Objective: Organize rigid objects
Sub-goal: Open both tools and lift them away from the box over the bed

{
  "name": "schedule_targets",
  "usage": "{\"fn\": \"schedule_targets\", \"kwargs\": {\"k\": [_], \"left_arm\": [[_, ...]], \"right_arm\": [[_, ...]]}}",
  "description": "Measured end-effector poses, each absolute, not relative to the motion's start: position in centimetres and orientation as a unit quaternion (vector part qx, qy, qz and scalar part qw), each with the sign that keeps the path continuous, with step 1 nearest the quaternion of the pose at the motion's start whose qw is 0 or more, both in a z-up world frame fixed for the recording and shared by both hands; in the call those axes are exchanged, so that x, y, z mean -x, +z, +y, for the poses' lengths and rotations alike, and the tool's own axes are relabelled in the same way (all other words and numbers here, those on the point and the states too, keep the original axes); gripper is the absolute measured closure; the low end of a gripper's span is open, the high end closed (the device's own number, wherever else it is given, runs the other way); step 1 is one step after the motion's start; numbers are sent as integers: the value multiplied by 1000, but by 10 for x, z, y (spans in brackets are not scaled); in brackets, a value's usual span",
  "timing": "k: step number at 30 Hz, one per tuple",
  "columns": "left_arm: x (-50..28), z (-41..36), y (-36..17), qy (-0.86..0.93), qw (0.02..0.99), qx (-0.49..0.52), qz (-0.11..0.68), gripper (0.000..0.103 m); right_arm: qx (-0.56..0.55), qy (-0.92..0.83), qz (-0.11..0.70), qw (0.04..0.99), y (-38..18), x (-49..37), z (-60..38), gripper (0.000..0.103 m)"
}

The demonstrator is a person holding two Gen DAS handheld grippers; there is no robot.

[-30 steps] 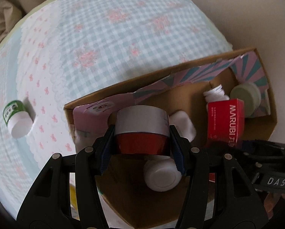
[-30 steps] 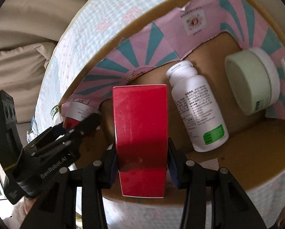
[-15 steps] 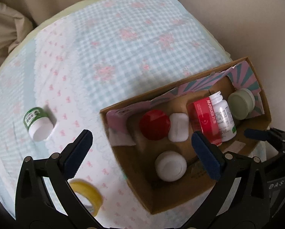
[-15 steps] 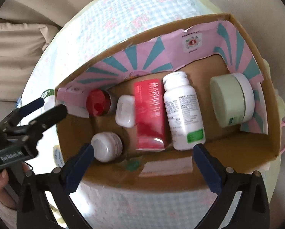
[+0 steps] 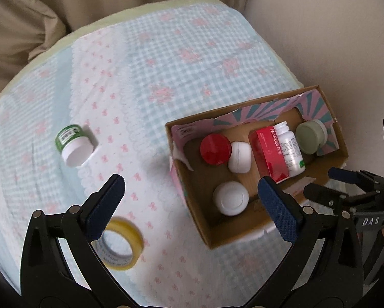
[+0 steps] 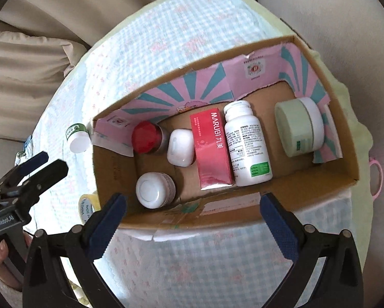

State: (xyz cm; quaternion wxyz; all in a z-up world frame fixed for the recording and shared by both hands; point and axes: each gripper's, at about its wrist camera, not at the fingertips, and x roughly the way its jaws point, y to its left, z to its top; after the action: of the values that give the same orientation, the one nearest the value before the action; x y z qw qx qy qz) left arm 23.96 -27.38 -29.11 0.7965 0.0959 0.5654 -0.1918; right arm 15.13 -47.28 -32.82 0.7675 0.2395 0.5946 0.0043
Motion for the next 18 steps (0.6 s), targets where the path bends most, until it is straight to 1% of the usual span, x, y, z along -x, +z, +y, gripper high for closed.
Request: {"fn": "schedule_targets", "kwargs": {"k": [7,14,18], "left_arm": [[-209,-236,-257,-182,810,-93,549,0],[-178,-166,-212,-178,830,-78,522,0],[-164,-117,-191,-176,839,-78,508,0]], "right_arm": [[-212,-11,571,793,-290,-128,-455,0],[-156,-15,524,837,-239,-97,-406,0],[-163,-8,503,848,-210,-79,-365,0]]}}
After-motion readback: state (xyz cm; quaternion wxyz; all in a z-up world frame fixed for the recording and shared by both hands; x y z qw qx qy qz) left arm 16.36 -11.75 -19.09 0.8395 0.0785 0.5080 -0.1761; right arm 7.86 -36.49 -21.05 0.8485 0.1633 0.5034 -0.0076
